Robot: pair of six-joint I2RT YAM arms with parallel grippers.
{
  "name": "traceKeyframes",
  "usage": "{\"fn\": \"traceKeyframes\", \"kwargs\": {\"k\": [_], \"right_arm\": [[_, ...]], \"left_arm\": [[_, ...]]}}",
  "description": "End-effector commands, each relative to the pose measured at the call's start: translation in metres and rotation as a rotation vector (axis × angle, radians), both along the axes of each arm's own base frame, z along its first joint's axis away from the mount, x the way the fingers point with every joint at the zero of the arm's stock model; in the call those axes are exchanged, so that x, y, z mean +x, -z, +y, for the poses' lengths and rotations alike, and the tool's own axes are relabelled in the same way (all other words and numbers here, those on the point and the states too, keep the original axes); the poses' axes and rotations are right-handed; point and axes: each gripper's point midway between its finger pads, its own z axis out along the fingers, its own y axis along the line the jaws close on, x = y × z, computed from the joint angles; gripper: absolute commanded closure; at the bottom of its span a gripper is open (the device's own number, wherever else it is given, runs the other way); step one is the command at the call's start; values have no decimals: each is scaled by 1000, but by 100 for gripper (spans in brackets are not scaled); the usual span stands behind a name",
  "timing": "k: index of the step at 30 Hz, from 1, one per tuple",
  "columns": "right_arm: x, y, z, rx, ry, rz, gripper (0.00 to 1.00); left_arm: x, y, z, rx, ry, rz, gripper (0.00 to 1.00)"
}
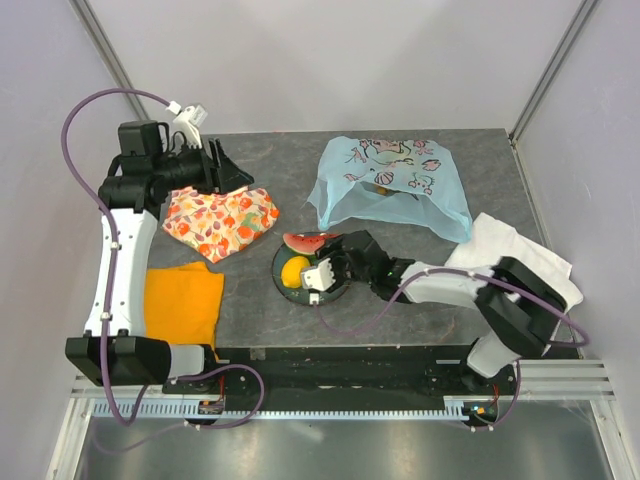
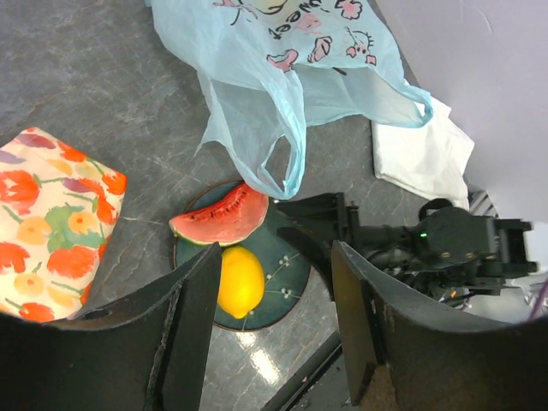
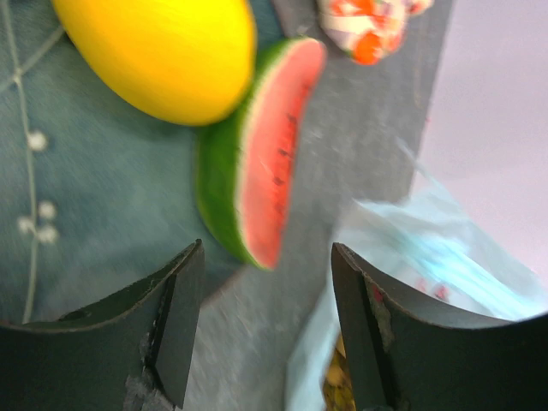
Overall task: Take the fake fruits out of the plastic bag
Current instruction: Place the fake fruit on the plate, then adjust the plastic bag at the center of the board.
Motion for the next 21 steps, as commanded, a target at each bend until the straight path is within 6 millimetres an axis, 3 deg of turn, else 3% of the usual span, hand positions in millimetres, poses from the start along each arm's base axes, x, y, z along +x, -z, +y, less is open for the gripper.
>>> {"fn": "traceKeyframes", "kwargs": {"k": [1,2,3,5,6,8,9,10,11,12,13,15,17,18,19,21], "right_arm": [[-16,-60,-17,59,8,13,32],[-22,-83,-23,90,13,7,25],[-32,-78,-35,45,25,63,25],[-35,-112,-49,123,105,77,25],[-33,-114,-61,131,161,110,23],[-17,-141,-86,255,327,167,23],[-10,-143,-99,275,401,201,22],[2,-163,-106,336,454,211,23],[15,-152,-124,363,574,297,24],[25,-162,-128,396,615,309,26],[41,-143,-136,394,702,372,33],[52,-138,-136,428,717,444,37],[64,-118,-135,408,759,498,42],[70,-121,-131,433,770,525,44],[75,-107,-128,420,794,562,46],[86,-106,-127,455,849,587,47]], "left_arm": [[15,-12,-7,-50,28,-21,39],[20,-12,-8,-51,26,-18,38],[21,-12,-12,-47,35,-20,37],[23,-11,-24,-22,59,-31,37],[20,-8,-39,-14,102,-27,37],[16,-2,-58,21,155,-37,35],[8,6,-79,40,216,-23,35],[7,14,-86,76,231,-26,34],[3,21,-94,93,251,-20,32],[-2,34,-109,117,286,6,31],[3,57,-114,174,256,49,31],[7,76,-123,221,248,84,28],[12,81,-128,262,248,75,27],[19,86,-128,291,236,77,26],[27,93,-129,316,231,89,26],[35,102,-133,330,227,114,26]]}}
